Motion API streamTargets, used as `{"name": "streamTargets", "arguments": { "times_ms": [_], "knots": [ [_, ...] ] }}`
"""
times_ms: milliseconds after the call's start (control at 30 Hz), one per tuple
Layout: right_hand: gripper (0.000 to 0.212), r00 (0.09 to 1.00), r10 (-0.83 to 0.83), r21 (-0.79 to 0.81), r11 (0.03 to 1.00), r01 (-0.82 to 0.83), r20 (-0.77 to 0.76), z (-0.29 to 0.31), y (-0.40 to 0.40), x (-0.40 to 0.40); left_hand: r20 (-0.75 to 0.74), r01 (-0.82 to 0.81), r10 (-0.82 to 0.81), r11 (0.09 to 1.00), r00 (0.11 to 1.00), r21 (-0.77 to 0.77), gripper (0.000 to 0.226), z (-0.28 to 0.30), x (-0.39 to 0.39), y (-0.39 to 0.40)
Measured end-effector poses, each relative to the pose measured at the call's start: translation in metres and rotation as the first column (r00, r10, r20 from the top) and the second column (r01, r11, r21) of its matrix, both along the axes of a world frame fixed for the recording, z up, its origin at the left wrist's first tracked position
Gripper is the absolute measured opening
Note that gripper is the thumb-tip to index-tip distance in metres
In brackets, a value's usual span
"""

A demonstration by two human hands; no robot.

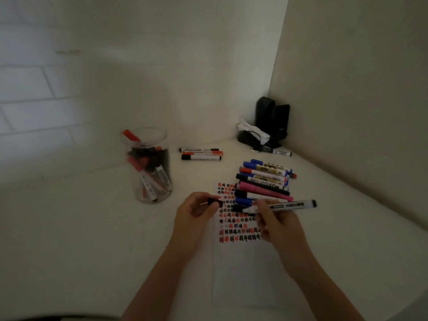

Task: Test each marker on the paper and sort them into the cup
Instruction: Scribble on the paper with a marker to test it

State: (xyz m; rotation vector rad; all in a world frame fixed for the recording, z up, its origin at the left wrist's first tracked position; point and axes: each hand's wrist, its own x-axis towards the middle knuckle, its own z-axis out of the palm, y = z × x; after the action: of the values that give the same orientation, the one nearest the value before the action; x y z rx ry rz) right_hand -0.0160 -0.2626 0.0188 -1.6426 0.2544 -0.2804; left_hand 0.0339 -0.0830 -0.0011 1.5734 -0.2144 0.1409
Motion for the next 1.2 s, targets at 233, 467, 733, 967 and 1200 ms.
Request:
{"name": "streamTargets", "arguments": {
  "times_ms": [233,467,733,967,1200],
  "knots": [
    [0.029,0.995,-0.101,0.122,0.988,0.099,0.006,0.0,0.039,0.018,-0.065,0.011,-0.022,0.988,0.998,-0.154,0.014,0.0,0.0,0.003],
    [0.027,0.991,-0.134,0.092,0.986,0.136,-0.028,0.003,0.043,0.024,-0.078,0.059,-0.088,0.948,0.993,-0.312,0.013,-0.001,0.001,0.002],
    [0.027,0.993,-0.119,0.032,0.992,0.119,0.003,0.005,0.045,0.025,-0.049,0.073,-0.087,0.97,0.995,-0.233,0.009,-0.004,0.005,0.002],
    [0.026,0.996,-0.088,0.055,0.995,0.088,0.001,0.0,0.049,0.026,-0.021,0.106,-0.116,0.956,0.993,-0.273,0.011,-0.005,0.005,0.002],
    [0.027,0.999,0.045,0.082,0.996,-0.046,0.007,0.009,0.05,0.024,-0.043,0.086,-0.105,0.943,0.994,-0.321,0.01,-0.007,0.005,0.004]
  ]
}}
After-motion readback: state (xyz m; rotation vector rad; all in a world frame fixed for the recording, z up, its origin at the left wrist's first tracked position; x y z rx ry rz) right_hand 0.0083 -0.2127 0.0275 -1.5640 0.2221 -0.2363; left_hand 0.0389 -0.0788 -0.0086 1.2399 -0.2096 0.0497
